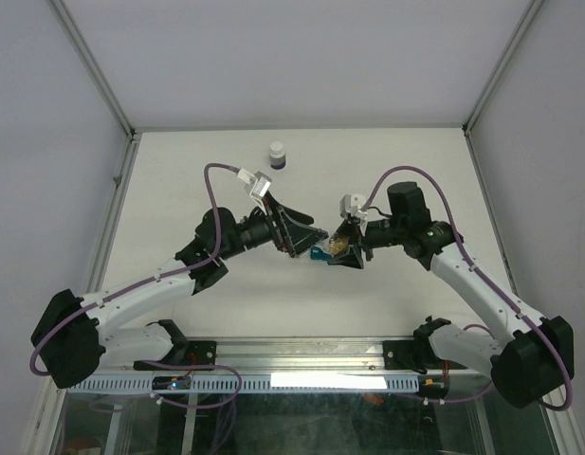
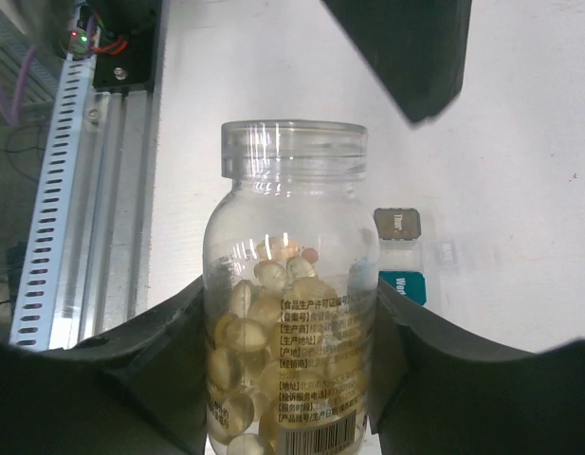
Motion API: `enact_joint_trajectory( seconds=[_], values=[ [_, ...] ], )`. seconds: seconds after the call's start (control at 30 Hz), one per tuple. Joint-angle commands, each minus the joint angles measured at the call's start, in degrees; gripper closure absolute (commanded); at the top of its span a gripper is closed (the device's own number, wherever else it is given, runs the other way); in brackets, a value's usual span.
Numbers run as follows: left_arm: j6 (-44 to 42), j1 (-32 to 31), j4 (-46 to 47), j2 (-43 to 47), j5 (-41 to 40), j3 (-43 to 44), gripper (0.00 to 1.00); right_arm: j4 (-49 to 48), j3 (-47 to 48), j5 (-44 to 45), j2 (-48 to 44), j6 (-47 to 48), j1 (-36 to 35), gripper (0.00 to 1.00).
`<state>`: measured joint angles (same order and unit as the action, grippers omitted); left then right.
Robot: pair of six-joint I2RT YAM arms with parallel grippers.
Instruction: Sort the pills into containers
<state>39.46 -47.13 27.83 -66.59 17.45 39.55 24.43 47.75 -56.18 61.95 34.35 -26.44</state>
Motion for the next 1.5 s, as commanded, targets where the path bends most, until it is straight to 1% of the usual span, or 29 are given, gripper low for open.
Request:
enact_joint_trajectory(
  seconds=[0.0, 0.1, 0.17, 0.2, 0.27, 0.33, 0.4, 0.47, 0.5, 0.57, 0.63, 0.77, 0.83, 1.07, 1.13, 1.3, 1.37, 1.47],
  values=[
    [-21.76, 0.42, 8.80, 4.34, 5.38, -0.95, 0.01, 2.87, 3.89, -11.36, -0.58, 2.89, 3.48, 1.00],
    [-36.23, 0.46, 14.11, 2.71, 16.63, -0.29, 0.01, 4.98, 4.51, -15.45, -1.16, 4.13, 7.09, 1.00],
    [-45.52, 0.46, 15.98, 0.37, 21.64, 0.98, 0.01, 7.51, 5.21, -17.97, -1.81, 6.20, 9.72, 1.00],
    [-48.40, 0.50, 17.52, -1.14, 21.88, 1.79, 0.01, 9.05, 5.66, -18.94, -2.05, 7.20, 11.04, 1.00],
    [-52.54, 1.74, 16.97, -4.78, 26.79, 5.69, 0.01, 12.54, 6.75, -20.39, -2.23, 10.62, 13.28, 1.00],
    [-53.09, 4.26, 14.72, -9.64, 34.49, 11.77, 0.01, 16.23, 7.85, -20.83, -1.91, 14.06, 15.38, 1.00],
    [-50.16, 7.04, 15.44, -14.34, 42.62, 17.57, 0.02, 19.24, 8.82, -20.58, -1.47, 17.49, 17.07, 1.00],
    [-45.27, 9.07, 19.51, -20.57, 48.29, 21.01, 0.04, 21.27, 9.43, -20.51, -1.19, 19.51, 18.41, 1.00],
    [-41.69, 9.71, 23.16, -22.66, 49.29, 21.56, 0.06, 23.00, 9.77, -20.53, -0.91, 21.64, 18.73, 1.00],
    [-34.34, 10.49, 32.22, -26.78, 49.83, 20.97, 0.14, 26.30, 10.76, -20.39, 0.21, 25.25, 18.78, 1.00],
    [-29.73, 10.60, 40.65, -29.28, 50.63, 18.47, 0.20, 27.92, 11.22, -20.28, 1.30, 26.71, 18.75, 1.00],
    [-18.98, 10.40, 61.72, -32.46, 51.49, 13.01, 0.21, 28.46, 11.29, -19.83, 3.01, 27.52, 18.47, 1.00],
    [-17.51, 10.36, 64.65, -32.68, 50.46, 11.10, 0.21, 28.40, 11.32, -19.18, 3.71, 27.44, 18.18, 1.00],
    [-19.44, 9.85, 63.17, -31.15, 44.78, 9.14, 0.21, 26.83, 10.58, -18.02, 4.71, 26.33, 16.27, 1.00],
    [-21.47, 9.22, 59.65, -31.02, 43.94, 9.68, 0.22, 26.27, 10.44, -17.69, 4.88, 25.99, 15.70, 1.00],
    [-29.84, 6.58, 47.80, -29.67, 42.41, 10.88, 0.25, 24.54, 10.17, -16.27, 5.40, 24.38, 14.30, 1.00],
    [-31.45, 6.08, 45.77, -29.21, 42.99, 11.18, 0.28, 23.91, 9.94, -15.67, 5.40, 23.81, 14.03, 1.00],
    [-31.62, 5.63, 45.39, -29.42, 43.17, 11.58, 0.35, 23.27, 9.66, -15.14, 5.11, 23.26, 14.04, 1.00]
  ],
)
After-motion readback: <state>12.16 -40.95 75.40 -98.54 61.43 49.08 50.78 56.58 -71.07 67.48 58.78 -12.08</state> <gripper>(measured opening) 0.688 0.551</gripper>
